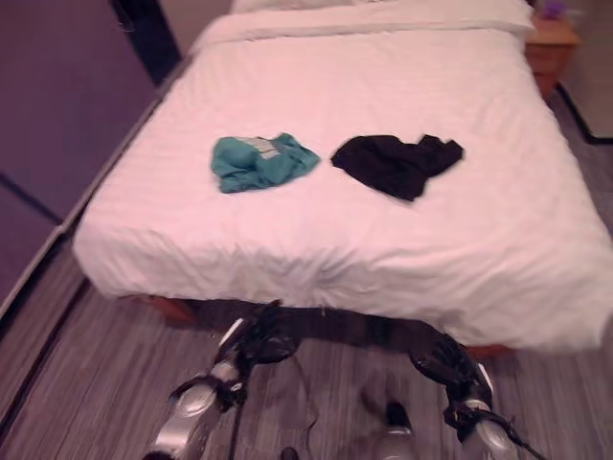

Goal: Pick up bed clothes into laundry basket.

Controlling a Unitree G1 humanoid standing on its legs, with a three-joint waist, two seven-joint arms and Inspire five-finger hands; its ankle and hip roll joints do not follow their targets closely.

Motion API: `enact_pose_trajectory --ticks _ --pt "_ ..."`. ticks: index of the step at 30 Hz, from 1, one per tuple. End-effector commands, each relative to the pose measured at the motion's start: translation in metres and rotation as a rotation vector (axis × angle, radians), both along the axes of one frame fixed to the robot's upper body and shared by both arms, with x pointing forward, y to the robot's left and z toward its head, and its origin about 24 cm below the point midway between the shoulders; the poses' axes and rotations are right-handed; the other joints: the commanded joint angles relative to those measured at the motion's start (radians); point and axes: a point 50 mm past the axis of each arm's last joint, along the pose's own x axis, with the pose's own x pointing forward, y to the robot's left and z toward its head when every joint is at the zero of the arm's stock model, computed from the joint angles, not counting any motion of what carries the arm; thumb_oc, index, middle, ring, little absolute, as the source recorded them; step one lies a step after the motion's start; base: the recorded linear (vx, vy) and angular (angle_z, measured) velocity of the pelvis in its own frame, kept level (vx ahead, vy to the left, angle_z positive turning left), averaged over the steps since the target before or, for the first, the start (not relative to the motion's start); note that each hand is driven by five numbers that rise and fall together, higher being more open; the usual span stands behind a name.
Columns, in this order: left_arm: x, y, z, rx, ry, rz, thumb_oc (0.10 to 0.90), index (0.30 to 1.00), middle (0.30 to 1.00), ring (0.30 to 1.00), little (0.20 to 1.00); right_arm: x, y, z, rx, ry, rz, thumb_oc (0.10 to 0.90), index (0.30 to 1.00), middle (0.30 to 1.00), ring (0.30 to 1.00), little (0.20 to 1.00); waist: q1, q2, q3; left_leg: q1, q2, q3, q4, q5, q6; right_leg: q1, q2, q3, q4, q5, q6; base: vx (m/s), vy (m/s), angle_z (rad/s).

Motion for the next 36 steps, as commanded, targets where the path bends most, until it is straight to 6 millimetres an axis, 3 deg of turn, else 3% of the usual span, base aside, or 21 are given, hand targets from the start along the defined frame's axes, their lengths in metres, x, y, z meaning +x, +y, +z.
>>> enact_pose_trajectory --ticks 1,2,3,4,5,6,7,9,12,13,14,16,18,21,36 --pt "0.017 0.011 0.038 -0.007 -0.188 0.001 0.8 0.9 0.9 0.9 0.9 0.01 -0.003 0.024 -0.075 -0.131 0.078 0.8 0.9 0.9 0.9 0.9 0.016 0.003 -0.036 0.04 0.006 -0.001 -0.064 0.054 -0.038 0.049 -0.026 -0.079 0.248 -0.126 0.055 -0.02 0.026 -0.98" --pt "0.017 0.011 0.038 -0.007 -0.188 0.001 0.8 0.9 0.9 0.9 0.9 0.009 -0.003 0.024 -0.075 -0.13 0.078 0.8 0.9 0.9 0.9 0.9 0.016 0.003 -0.035 0.042 0.007 -0.001 -0.064 0.054 -0.038 0.051 -0.026 -0.079 0.249 -0.128 0.055 -0.1 0.059 -0.5" --pt "0.014 0.008 0.034 -0.015 -0.17 -0.006 0.8 0.9 0.9 0.9 0.9 0.013 0.001 0.024 -0.091 -0.122 0.12 0.8 0.9 0.9 0.9 0.9 0.046 -0.014 -0.038 0.036 0.005 0.037 -0.064 0.058 -0.032 0.081 0.006 -0.185 0.251 -0.191 0.041 -0.11 -0.027 -0.57" --pt "0.01 0.01 0.029 -0.031 -0.149 0.012 0.8 0.9 0.9 0.9 0.9 0.014 0.003 0.024 -0.079 -0.127 0.128 0.8 0.9 0.9 0.9 0.9 0.068 -0.036 -0.054 0.032 0.0 0.066 -0.064 0.059 -0.042 0.118 0.029 -0.228 0.14 -0.223 0.025 -0.11 -0.027 -0.76" --pt "0.009 0.01 0.029 -0.031 -0.148 0.012 0.8 0.9 0.9 0.9 0.9 0.013 0.003 0.024 -0.079 -0.126 0.128 0.8 0.9 0.9 0.9 0.9 0.068 -0.035 -0.052 0.034 0.002 0.066 -0.064 0.059 -0.043 0.123 0.032 -0.23 0.132 -0.22 0.025 -0.03 -0.131 -0.96" --pt "0.007 0.009 0.024 -0.042 -0.131 0.024 0.8 0.9 0.9 0.9 0.9 0.013 0.004 0.022 -0.071 -0.12 0.132 0.8 0.9 0.9 0.9 0.9 0.072 -0.046 -0.063 0.032 -0.003 0.067 -0.064 0.063 -0.051 0.178 0.044 -0.214 0.024 -0.216 0.024 0.0 -0.183 -0.5" --pt "0.005 0.009 0.019 -0.049 -0.109 0.042 0.8 0.9 0.9 0.9 0.9 0.013 0.006 0.021 -0.069 -0.118 0.142 0.8 0.9 0.9 0.9 0.9 0.085 -0.057 -0.077 0.022 0.011 0.069 -0.064 0.081 -0.059 0.209 0.098 -0.155 -0.033 -0.233 0.006 0.01 -0.222 -0.19" --pt "0.001 0.01 0.015 -0.079 -0.09 0.064 0.8 0.9 0.9 0.9 0.9 0.015 0.004 0.026 -0.078 -0.13 0.168 0.8 0.9 0.9 0.9 0.9 0.103 -0.067 -0.081 0.027 0.016 0.077 -0.057 0.095 -0.067 0.245 0.099 -0.185 -0.089 -0.224 -0.002 0.01 -0.145 -0.24" --pt "0.0 0.009 0.015 -0.095 -0.088 0.062 0.8 0.9 0.9 0.9 0.9 0.015 0.0 0.026 -0.096 -0.124 0.176 0.8 0.9 0.9 0.9 0.9 0.106 -0.076 -0.076 0.004 0.017 0.063 -0.007 0.093 -0.074 0.261 0.109 -0.177 -0.117 -0.215 -0.009 -0.04 -0.095 -0.11" --pt "0.001 0.008 0.019 -0.07 -0.105 0.042 0.8 0.9 0.9 0.9 0.9 0.018 -0.006 0.032 -0.151 -0.127 0.198 0.8 0.9 0.9 0.9 0.9 0.132 -0.09 -0.058 -0.038 0.011 -0.037 0.069 0.093 -0.09 0.284 0.116 -0.163 -0.159 -0.201 -0.016 -0.07 -0.076 0.07" --pt "0.002 0.006 0.019 -0.078 -0.103 0.036 0.8 0.9 0.9 0.9 0.9 0.018 -0.009 0.032 -0.151 -0.126 0.188 0.8 0.9 0.9 0.9 0.9 0.129 -0.096 -0.058 -0.058 0.008 -0.059 0.077 0.095 -0.097 0.285 0.111 -0.169 -0.167 -0.194 -0.015 -0.08 -0.068 -0.02" --pt "0.002 0.005 0.019 -0.083 -0.099 0.03 0.8 0.9 0.9 0.9 0.9 0.016 -0.014 0.033 -0.134 -0.131 0.15 0.8 0.9 0.9 0.9 0.9 0.114 -0.107 -0.061 -0.073 0.033 -0.028 0.081 0.088 -0.107 0.291 0.093 -0.186 -0.178 -0.185 -0.005 -0.03 0.036 -0.04" --pt "0.002 0.001 0.018 -0.101 -0.092 0.021 0.8 0.9 0.9 0.9 0.9 0.01 -0.013 0.03 -0.109 -0.126 0.137 0.8 0.9 0.9 0.9 0.9 0.104 -0.101 -0.071 -0.06 0.046 0.003 0.054 0.088 -0.108 0.291 0.093 -0.193 -0.183 -0.185 -0.002 0.02 0.08 0.17" --pt "0.002 -0.001 0.013 -0.092 -0.077 0.054 0.8 0.9 0.9 0.9 0.9 0.002 -0.007 0.019 -0.089 -0.083 0.138 0.8 0.9 0.9 0.9 0.9 0.089 -0.083 -0.096 -0.002 0.028 0.007 -0.064 0.102 -0.089 0.287 0.103 -0.178 -0.18 -0.18 0.001 0.05 0.085 0.07" --pt "-0.006 0.001 0.003 -0.081 -0.032 0.092 0.8 0.9 0.9 0.9 0.9 0.011 0.018 0.017 -0.016 -0.1 0.196 0.8 0.9 0.9 0.9 0.9 0.109 -0.085 -0.096 0.032 -0.006 0.017 -0.064 0.067 -0.053 0.278 0.072 -0.159 -0.117 -0.182 0.023 0.02 0.061 -0.02"
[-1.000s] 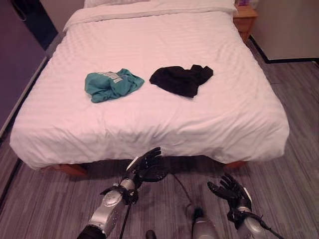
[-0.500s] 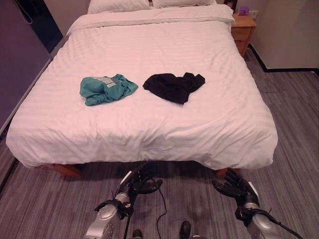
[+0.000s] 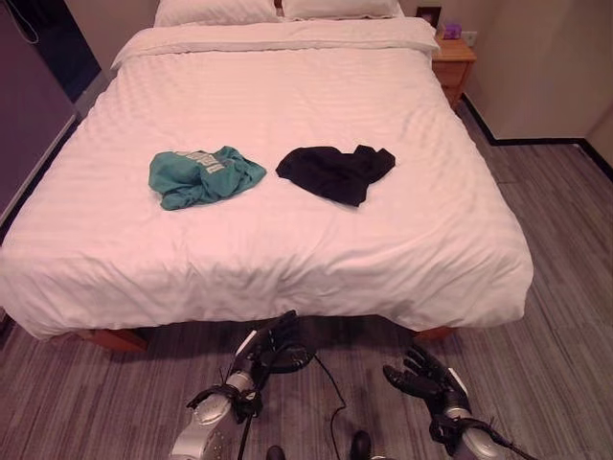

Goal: Pick up bed clothes into laundry basket.

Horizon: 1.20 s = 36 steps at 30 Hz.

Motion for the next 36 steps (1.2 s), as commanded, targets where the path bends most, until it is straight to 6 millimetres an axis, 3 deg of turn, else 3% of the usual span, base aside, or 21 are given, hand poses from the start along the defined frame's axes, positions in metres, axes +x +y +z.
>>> enact_pose_trajectory --ticks 1,5,6,15,21,23,24,26,28,29,31,32,33,34,36 --pt "0.027 0.002 0.03 -0.018 -0.178 0.022 0.8 0.9 0.9 0.9 0.9 0.03 -0.003 0.032 -0.001 -0.196 -0.002 0.8 0.9 0.9 0.9 0.9 0.012 -0.042 -0.037 0.018 -0.043 -0.015 0.001 -0.017 0.006 0.006 -0.065 0.094 0.099 -0.006 0.1 0.02 0.031 0.02" --pt "0.028 0.004 0.03 -0.003 -0.178 0.034 0.8 0.9 0.9 0.9 0.9 0.027 -0.003 0.03 -0.001 -0.187 -0.006 0.8 0.9 0.9 0.9 0.9 0.01 -0.046 -0.039 0.019 -0.045 -0.013 0.001 -0.02 0.008 0.007 -0.069 0.095 0.101 -0.004 0.105 0.0 0.0 0.0" --pt "0.021 0.052 0.023 0.054 -0.149 0.386 0.8 0.9 0.9 0.9 0.9 0.02 -0.025 0.043 -0.119 -0.241 -0.132 0.8 0.9 0.9 0.9 0.9 0.034 -0.039 -0.056 0.002 -0.014 -0.002 0.001 0.036 -0.011 0.065 -0.068 0.045 0.035 0.005 0.107 0.0 0.0 0.0" --pt "0.018 0.053 0.023 0.13 -0.151 0.337 0.8 0.9 0.9 0.9 0.9 0.016 -0.02 0.04 -0.093 -0.235 -0.121 0.8 0.9 0.9 0.9 0.9 0.035 -0.036 -0.057 0.007 -0.012 -0.006 0.001 0.033 -0.012 0.071 -0.066 0.042 0.028 0.003 0.107 0.0 0.0 0.0" --pt "0.006 0.069 0.01 0.24 -0.089 0.316 0.8 0.9 0.9 0.9 0.9 0.013 -0.027 0.04 -0.112 -0.223 -0.107 0.8 0.9 0.9 0.9 0.9 0.034 -0.025 -0.054 0.006 -0.013 -0.011 0.001 0.036 -0.017 0.073 -0.065 0.036 0.021 0.004 0.108 0.0 0.0 0.0" --pt "-0.005 0.079 -0.003 0.247 -0.008 0.354 0.8 0.9 0.9 0.9 0.9 0.014 -0.028 0.041 -0.106 -0.226 -0.112 0.8 0.9 0.9 0.9 0.9 0.033 -0.019 -0.052 0.005 -0.012 -0.012 0.001 0.037 -0.019 0.073 -0.065 0.034 0.022 0.003 0.107 0.0 0.0 0.0" --pt "-0.021 0.089 -0.021 0.316 0.096 0.345 0.8 0.9 0.9 0.9 0.9 0.016 -0.027 0.04 -0.098 -0.226 -0.108 0.8 0.9 0.9 0.9 0.9 0.032 -0.015 -0.049 0.003 -0.012 -0.011 0.001 0.038 -0.02 0.072 -0.067 0.034 0.022 0.004 0.107 0.0 0.0 0.0" --pt "-0.027 0.093 -0.027 0.343 0.136 0.347 0.8 0.9 0.9 0.9 0.9 0.016 -0.027 0.041 -0.096 -0.229 -0.104 0.8 0.9 0.9 0.9 0.9 0.031 -0.012 -0.048 0.003 -0.012 -0.01 0.001 0.038 -0.02 0.072 -0.067 0.034 0.022 0.004 0.107 0.0 0.0 0.0" --pt "-0.062 0.111 -0.057 0.484 0.357 0.321 0.8 0.9 0.9 0.9 0.9 0.02 -0.027 0.045 -0.101 -0.245 -0.08 0.8 0.9 0.9 0.9 0.9 0.025 -0.004 -0.042 0.003 -0.012 -0.005 0.001 0.04 -0.021 0.064 -0.065 0.037 0.028 0.004 0.107 0.0 0.0 0.0" --pt "-0.062 0.111 -0.057 0.484 0.356 0.321 0.8 0.9 0.9 0.9 0.9 0.021 -0.027 0.045 -0.101 -0.245 -0.08 0.8 0.9 0.9 0.9 0.9 0.025 -0.004 -0.042 0.003 -0.012 -0.005 0.001 0.04 -0.022 0.064 -0.065 0.037 0.029 0.004 0.107 0.0 0.0 0.0" --pt "-0.098 0.123 -0.077 0.664 0.57 0.209 0.8 0.9 0.9 0.9 0.9 0.021 -0.031 0.045 -0.127 -0.236 -0.057 0.8 0.9 0.9 0.9 0.9 0.014 0.002 -0.038 0.007 -0.011 0.004 0.001 0.037 -0.023 0.06 -0.063 0.043 0.032 0.003 0.106 0.0 0.032 -0.01" --pt "-0.097 0.123 -0.077 0.664 0.57 0.209 0.8 0.9 0.9 0.9 0.9 0.021 -0.031 0.045 -0.127 -0.237 -0.058 0.8 0.9 0.9 0.9 0.9 0.015 0.002 -0.037 0.007 -0.011 0.004 0.001 0.036 -0.023 0.061 -0.063 0.043 0.032 0.003 0.106 0.01 0.038 -0.01" --pt "-0.116 0.129 -0.084 0.791 0.668 0.067 0.8 0.9 0.9 0.9 0.9 0.023 -0.032 0.05 -0.146 -0.258 -0.034 0.8 0.9 0.9 0.9 0.9 0.003 0.005 -0.035 0.012 -0.008 0.012 0.001 0.034 -0.025 0.058 -0.061 0.052 0.034 0.002 0.107 0.0 0.0 0.0" --pt "-0.116 0.129 -0.084 0.792 0.667 0.067 0.8 0.9 0.9 0.9 0.9 0.023 -0.032 0.05 -0.146 -0.258 -0.034 0.8 0.9 0.9 0.9 0.9 0.004 0.005 -0.035 0.012 -0.008 0.012 0.001 0.033 -0.025 0.058 -0.061 0.052 0.034 0.002 0.107 0.02 0.031 -0.02" --pt "-0.135 0.135 -0.087 0.918 0.748 -0.094 0.8 0.9 0.9 0.9 0.9 0.021 -0.037 0.056 -0.166 -0.277 -0.029 0.8 0.9 0.9 0.9 0.9 -0.006 0.007 -0.034 0.017 -0.006 0.024 0.001 0.028 -0.027 0.054 -0.059 0.058 0.034 0.002 0.108 0.0 0.0 0.0"
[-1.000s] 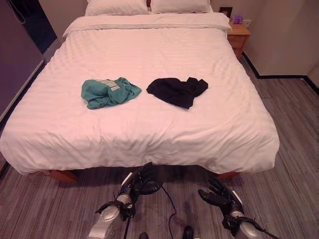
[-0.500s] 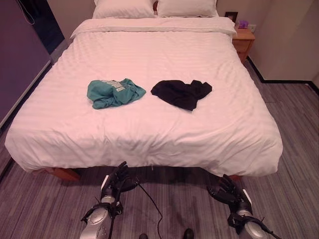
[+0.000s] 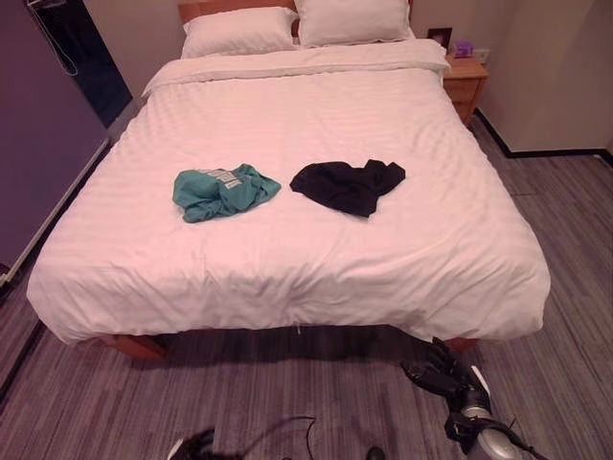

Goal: Pick up bed clothes into laundry basket.

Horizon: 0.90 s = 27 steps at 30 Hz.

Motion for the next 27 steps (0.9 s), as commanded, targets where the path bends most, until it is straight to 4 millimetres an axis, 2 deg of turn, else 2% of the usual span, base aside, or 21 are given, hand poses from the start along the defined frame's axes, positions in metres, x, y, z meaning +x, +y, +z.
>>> enact_pose_trajectory --ticks 1,2,6,7,9,10,11,14,16,17,19,20,21,22,23,25,26,27 --pt "0.03 0.033 0.015 0.145 -0.008 -0.209 0.8 0.9 0.9 0.9 0.9 0.027 -0.003 0.04 -0.058 -0.232 0.059 0.8 0.9 0.9 0.9 0.9 -0.002 -0.038 -0.004 -0.005 -0.005 0.019 0.002 0.033 -0.029 0.026 -0.058 0.057 0.053 0.004 0.093 0.02 0.03 -0.04" --pt "0.028 0.03 0.014 0.152 0.041 -0.313 0.8 0.9 0.9 0.9 0.9 0.027 -0.005 0.042 -0.068 -0.236 0.054 0.8 0.9 0.9 0.9 0.9 -0.008 -0.037 -0.002 -0.005 -0.004 0.022 0.002 0.032 -0.03 0.022 -0.056 0.061 0.053 0.005 0.093 0.01 0.01 -0.05" --pt "0.027 0.025 0.012 0.119 0.05 -0.341 0.8 0.9 0.9 0.9 0.9 0.027 -0.008 0.042 -0.072 -0.231 0.048 0.8 0.9 0.9 0.9 0.9 -0.009 -0.036 -0.001 -0.003 -0.003 0.025 0.002 0.03 -0.03 0.022 -0.056 0.066 0.051 0.005 0.093 0.02 0.012 -0.12" --pt "0.043 0.012 0.012 0.077 -0.025 -0.368 0.8 0.9 0.9 0.9 0.9 0.028 -0.009 0.041 -0.07 -0.223 0.04 0.8 0.9 0.9 0.9 0.9 -0.009 -0.034 0.0 -0.006 -0.004 0.023 0.002 0.028 -0.028 0.022 -0.057 0.066 0.05 0.003 0.093 0.02 0.016 -0.16" --pt "0.05 0.011 0.014 0.073 -0.055 -0.373 0.8 0.9 0.9 0.9 0.9 0.028 -0.01 0.041 -0.07 -0.222 0.038 0.8 0.9 0.9 0.9 0.9 -0.007 -0.032 0.001 -0.006 -0.004 0.022 0.002 0.028 -0.028 0.023 -0.057 0.065 0.049 0.003 0.093 0.01 0.008 -0.05" --pt "0.08 0.002 0.025 0.048 -0.199 -0.388 0.8 0.9 0.9 0.9 0.9 0.027 -0.01 0.039 -0.062 -0.212 0.031 0.8 0.9 0.9 0.9 0.9 -0.003 -0.028 0.005 -0.011 -0.007 0.014 0.002 0.03 -0.028 0.026 -0.058 0.059 0.048 0.002 0.093 0.0 0.0 0.0" --pt "0.08 0.003 0.025 0.048 -0.198 -0.388 0.8 0.9 0.9 0.9 0.9 0.027 -0.01 0.039 -0.062 -0.212 0.031 0.8 0.9 0.9 0.9 0.9 -0.004 -0.029 0.005 -0.01 -0.007 0.014 0.002 0.03 -0.028 0.026 -0.059 0.059 0.048 0.002 0.093 0.0 0.006 0.04" --pt "0.11 -0.005 0.045 -0.036 -0.362 -0.389 0.8 0.9 0.9 0.9 0.9 0.027 -0.011 0.036 -0.055 -0.192 0.028 0.8 0.9 0.9 0.9 0.9 0.003 -0.023 0.008 -0.017 -0.009 0.002 0.002 0.034 -0.028 0.028 -0.061 0.047 0.047 0.002 0.093 0.0 0.002 0.05" --pt "0.132 -0.01 0.071 -0.18 -0.468 -0.461 0.8 0.9 0.9 0.9 0.9 0.027 -0.011 0.034 -0.034 -0.175 0.05 0.8 0.9 0.9 0.9 0.9 0.004 -0.017 0.006 -0.018 -0.012 -0.003 0.002 0.034 -0.029 0.031 -0.062 0.041 0.046 0.003 0.096 0.02 -0.001 0.13" --pt "0.132 -0.009 0.072 -0.181 -0.466 -0.46 0.8 0.9 0.9 0.9 0.9 0.027 -0.01 0.033 -0.032 -0.174 0.049 0.8 0.9 0.9 0.9 0.9 0.004 -0.019 0.006 -0.018 -0.012 -0.004 0.002 0.034 -0.029 0.031 -0.062 0.041 0.046 0.003 0.096 0.01 -0.006 0.1" --pt "0.139 -0.006 0.091 -0.273 -0.439 -0.58 0.8 0.9 0.9 0.9 0.9 0.027 -0.01 0.032 -0.016 -0.156 0.073 0.8 0.9 0.9 0.9 0.9 0.003 -0.016 0.005 -0.018 -0.012 -0.005 0.002 0.033 -0.032 0.032 -0.063 0.04 0.045 0.005 0.098 0.02 -0.018 0.11" --pt "0.147 0.006 0.115 -0.236 -0.379 -0.777 0.8 0.9 0.9 0.9 0.9 0.025 -0.01 0.029 -0.015 -0.131 0.102 0.8 0.9 0.9 0.9 0.9 0.003 -0.015 0.003 -0.014 -0.011 -0.005 0.002 0.031 -0.034 0.038 -0.064 0.038 0.045 0.006 0.101 0.04 -0.035 0.05" --pt "0.151 0.014 0.129 -0.194 -0.357 -0.862 0.8 0.9 0.9 0.9 0.9 0.022 -0.01 0.027 -0.013 -0.12 0.116 0.8 0.9 0.9 0.9 0.9 0.004 -0.017 0.0 -0.015 -0.012 -0.004 0.002 0.03 -0.035 0.037 -0.064 0.038 0.044 0.007 0.103 0.03 -0.028 0.01" --pt "0.151 0.015 0.13 -0.192 -0.354 -0.862 0.8 0.9 0.9 0.9 0.9 0.022 -0.009 0.027 -0.01 -0.12 0.116 0.8 0.9 0.9 0.9 0.9 0.005 -0.019 0.0 -0.014 -0.012 -0.004 0.002 0.03 -0.035 0.038 -0.064 0.038 0.044 0.007 0.103 0.0 0.0 0.0" --pt "0.158 0.021 0.145 -0.151 -0.361 -0.928 0.8 0.9 0.9 0.9 0.9 0.018 -0.01 0.024 -0.009 -0.107 0.124 0.8 0.9 0.9 0.9 0.9 0.005 -0.018 -0.001 -0.014 -0.012 -0.004 0.002 0.028 -0.036 0.039 -0.063 0.037 0.044 0.007 0.105 0.0 0.0 0.0" --pt "0.169 0.029 0.173 -0.124 -0.445 -0.929 0.8 0.9 0.9 0.9 0.9 0.012 -0.007 0.021 0.014 -0.101 0.13 0.8 0.9 0.9 0.9 0.9 0.008 -0.023 -0.004 -0.014 -0.012 -0.004 0.002 0.029 -0.038 0.041 -0.065 0.036 0.043 0.007 0.107 0.0 0.0 0.0" --pt "0.18 0.032 0.19 -0.115 -0.577 -0.857 0.8 0.9 0.9 0.9 0.9 0.005 -0.005 0.016 0.031 -0.088 0.127 0.8 0.9 0.9 0.9 0.9 0.013 -0.025 -0.006 -0.017 -0.014 -0.008 0.002 0.031 -0.04 0.042 -0.065 0.031 0.041 0.007 0.109 0.01 -0.027 0.04" --pt "0.186 0.032 0.196 -0.125 -0.659 -0.794 0.8 0.9 0.9 0.9 0.9 0.004 -0.004 0.015 0.04 -0.085 0.126 0.8 0.9 0.9 0.9 0.9 0.014 -0.027 -0.007 -0.02 -0.015 -0.012 0.002 0.033 -0.041 0.042 -0.065 0.026 0.039 0.006 0.109 0.0 -0.018 0.03"
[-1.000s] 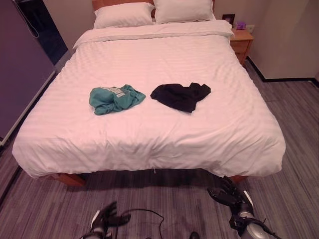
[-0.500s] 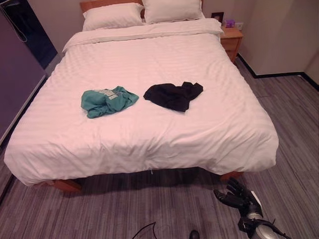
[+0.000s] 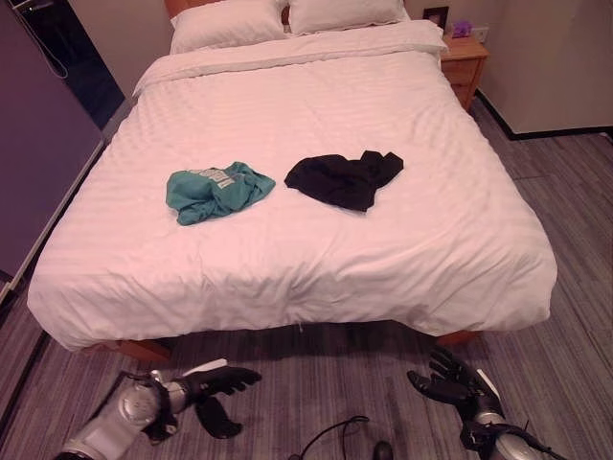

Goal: Pick up bed clothes into laundry basket.

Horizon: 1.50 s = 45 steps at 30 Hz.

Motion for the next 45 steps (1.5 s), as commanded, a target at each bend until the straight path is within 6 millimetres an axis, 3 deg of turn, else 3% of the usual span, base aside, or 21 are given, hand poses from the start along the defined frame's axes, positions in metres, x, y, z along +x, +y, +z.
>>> enact_pose_trajectory --ticks 1,2,4,9,15,22,27,31,33,34,37,38,40,42,45 --pt "0.033 0.012 0.042 -0.123 -0.247 0.138 0.8 0.9 0.9 0.9 0.9 0.023 0.007 0.02 0.037 -0.165 0.036 0.8 0.9 0.9 0.9 0.9 0.008 -0.063 -0.028 -0.02 -0.018 -0.008 0.002 0.04 -0.038 0.039 -0.068 0.031 0.04 0.008 0.105 0.01 -0.017 0.04" --pt "0.044 0.006 0.051 -0.226 -0.375 0.232 0.8 0.9 0.9 0.9 0.9 0.022 0.01 0.019 0.048 -0.166 0.033 0.8 0.9 0.9 0.9 0.9 0.011 -0.068 -0.032 -0.024 -0.018 -0.012 0.002 0.041 -0.039 0.04 -0.069 0.025 0.036 0.008 0.105 0.0 0.0 0.0" --pt "0.048 0.0 0.051 -0.272 -0.4 0.251 0.8 0.9 0.9 0.9 0.9 0.022 0.01 0.019 0.047 -0.163 0.031 0.8 0.9 0.9 0.9 0.9 0.009 -0.068 -0.033 -0.024 -0.018 -0.015 0.002 0.041 -0.039 0.042 -0.069 0.021 0.035 0.006 0.104 0.0 0.0 0.0" --pt "0.058 -0.036 0.047 -0.521 -0.504 0.36 0.8 0.9 0.9 0.9 0.9 0.028 0.01 0.028 0.037 -0.209 0.024 0.8 0.9 0.9 0.9 0.9 0.006 -0.071 -0.038 -0.02 -0.018 -0.018 0.002 0.036 -0.035 0.054 -0.069 0.017 0.027 0.003 0.099 0.01 0.002 0.03" --pt "0.054 -0.065 0.024 -0.759 -0.518 0.597 0.8 0.9 0.9 0.9 0.9 0.037 0.016 0.037 0.023 -0.263 0.023 0.8 0.9 0.9 0.9 0.9 0.007 -0.08 -0.043 -0.014 -0.019 -0.017 0.002 0.029 -0.028 0.063 -0.071 0.018 0.018 0.003 0.093 0.0 0.0 0.0" --pt "0.045 -0.079 0.009 -0.947 -0.442 0.725 0.8 0.9 0.9 0.9 0.9 0.052 0.028 0.057 0.068 -0.38 0.059 0.8 0.9 0.9 0.9 0.9 0.018 -0.096 -0.045 -0.011 -0.025 -0.017 0.002 0.023 -0.02 0.068 -0.075 0.018 0.016 0.007 0.095 0.0 0.004 0.0" --pt "0.041 -0.075 0.012 -1.01 -0.427 0.716 0.8 0.9 0.9 0.9 0.9 0.067 0.035 0.08 0.112 -0.497 0.102 0.8 0.9 0.9 0.9 0.9 0.034 -0.11 -0.05 -0.01 -0.032 -0.015 0.002 0.012 -0.012 0.063 -0.086 0.018 0.022 0.015 0.106 0.0 0.016 0.0" --pt "0.037 -0.064 0.015 -1.107 -0.436 0.773 0.8 0.9 0.9 0.9 0.9 0.091 0.041 0.122 0.107 -0.675 0.165 0.8 0.9 0.9 0.9 0.9 0.057 -0.115 -0.057 0.0 -0.056 -0.011 0.002 -0.006 0.009 0.041 -0.118 0.03 0.073 0.032 0.125 0.0 0.098 -0.02" --pt "0.038 -0.057 0.02 -1.101 -0.477 0.794 0.8 0.9 0.9 0.9 0.9 0.101 0.046 0.142 0.084 -0.749 0.184 0.8 0.9 0.9 0.9 0.9 0.065 -0.108 -0.049 0.006 -0.07 -0.012 0.002 -0.014 0.029 -0.01 -0.148 0.054 0.199 0.033 0.132 -0.04 0.169 -0.07" --pt "0.039 -0.051 0.024 -1.103 -0.504 0.806 0.8 0.9 0.9 0.9 0.9 0.104 0.051 0.156 0.1 -0.812 0.198 0.8 0.9 0.9 0.9 0.9 0.066 -0.107 -0.037 0.016 -0.083 -0.015 0.002 -0.018 0.044 -0.055 -0.17 0.076 0.301 0.058 0.136 -0.03 0.205 -0.07" --pt "0.043 -0.046 0.028 -1.084 -0.538 0.819 0.8 0.9 0.9 0.9 0.9 0.106 0.066 0.173 0.134 -0.894 0.241 0.8 0.9 0.9 0.9 0.9 0.05 -0.095 0.005 0.045 -0.103 -0.031 0.007 -0.029 0.079 -0.18 -0.191 0.131 0.563 0.175 0.134 0.0 0.206 0.08" --pt "0.046 -0.048 0.031 -1.075 -0.544 0.809 0.8 0.9 0.9 0.9 0.9 0.106 0.078 0.178 0.189 -0.919 0.272 0.8 0.9 0.9 0.9 0.9 0.039 -0.081 0.021 0.067 -0.099 -0.033 0.01 -0.04 0.086 -0.235 -0.183 0.124 0.654 0.167 0.125 0.03 0.146 0.28" --pt "0.048 -0.048 0.034 -1.062 -0.557 0.796 0.8 0.9 0.9 0.9 0.9 0.106 0.084 0.181 0.203 -0.93 0.296 0.8 0.9 0.9 0.9 0.9 0.037 -0.079 0.025 0.082 -0.099 -0.029 0.01 -0.05 0.086 -0.267 -0.196 0.105 0.665 0.16 0.123 0.14 0.045 0.28" --pt "0.052 -0.052 0.038 -1.062 -0.562 0.772 0.8 0.9 0.9 0.9 0.9 0.105 0.087 0.18 0.2 -0.919 0.327 0.8 0.9 0.9 0.9 0.9 0.015 -0.081 0.03 0.109 -0.1 -0.044 0.01 -0.07 0.078 -0.319 -0.178 0.088 0.606 0.14 0.121 0.21 -0.027 0.04" --pt "0.062 -0.062 0.044 -1.069 -0.564 0.721 0.8 0.9 0.9 0.9 0.9 0.101 0.082 0.18 0.135 -0.904 0.345 0.8 0.9 0.9 0.9 0.9 -0.025 -0.097 0.031 0.152 -0.106 -0.083 0.003 -0.102 0.056 -0.341 -0.12 0.071 0.41 0.142 0.119 0.24 -0.093 0.28"
